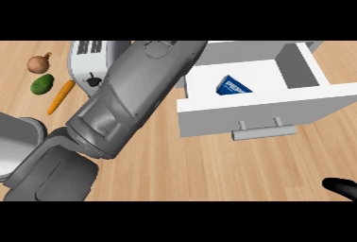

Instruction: Pick up the can, place it into the drawer and close the drawer

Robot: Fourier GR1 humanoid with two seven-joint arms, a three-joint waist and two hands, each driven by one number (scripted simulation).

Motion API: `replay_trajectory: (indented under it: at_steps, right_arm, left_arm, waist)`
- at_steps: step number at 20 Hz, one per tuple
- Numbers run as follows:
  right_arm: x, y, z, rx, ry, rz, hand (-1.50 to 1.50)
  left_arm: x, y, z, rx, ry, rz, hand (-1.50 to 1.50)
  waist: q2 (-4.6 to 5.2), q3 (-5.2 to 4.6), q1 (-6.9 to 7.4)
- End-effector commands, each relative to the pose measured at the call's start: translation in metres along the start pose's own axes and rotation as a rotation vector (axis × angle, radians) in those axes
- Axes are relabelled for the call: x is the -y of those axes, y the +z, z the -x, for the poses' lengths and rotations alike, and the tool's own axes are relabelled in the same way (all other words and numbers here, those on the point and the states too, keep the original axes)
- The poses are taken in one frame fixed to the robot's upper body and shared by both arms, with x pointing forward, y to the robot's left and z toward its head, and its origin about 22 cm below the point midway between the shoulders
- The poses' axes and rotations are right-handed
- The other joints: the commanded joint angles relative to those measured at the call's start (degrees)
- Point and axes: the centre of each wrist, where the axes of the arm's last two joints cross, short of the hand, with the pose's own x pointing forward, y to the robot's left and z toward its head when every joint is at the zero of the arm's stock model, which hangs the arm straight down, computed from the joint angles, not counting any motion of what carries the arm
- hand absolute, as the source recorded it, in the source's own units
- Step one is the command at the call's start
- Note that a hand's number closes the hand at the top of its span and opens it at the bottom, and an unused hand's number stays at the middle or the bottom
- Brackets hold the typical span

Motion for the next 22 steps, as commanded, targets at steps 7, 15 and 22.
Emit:
replay_trajectory:
  at_steps: [7, 15, 22]
  right_arm:
    - [-0.014, -0.019, -0.009, 0.133, 0.201, -0.093, -1.50]
    - [-0.033, -0.052, 0.000, 0.186, 0.495, -0.159, -1.50]
    - [-0.069, -0.077, 0.039, 0.188, 0.693, -0.212, -1.50]
  left_arm:
    - [0.001, 0.000, -0.003, -0.007, 0.079, -0.035, -1.50]
    - [0.000, -0.001, -0.003, -0.010, 0.137, -0.030, -1.50]
    - [0.002, 0.000, -0.005, 0.037, 0.099, -0.015, -1.50]
  waist:
    - [0.30, -0.03, -0.20]
    - [0.33, -0.10, 1.73]
    - [-0.12, -0.10, 4.19]
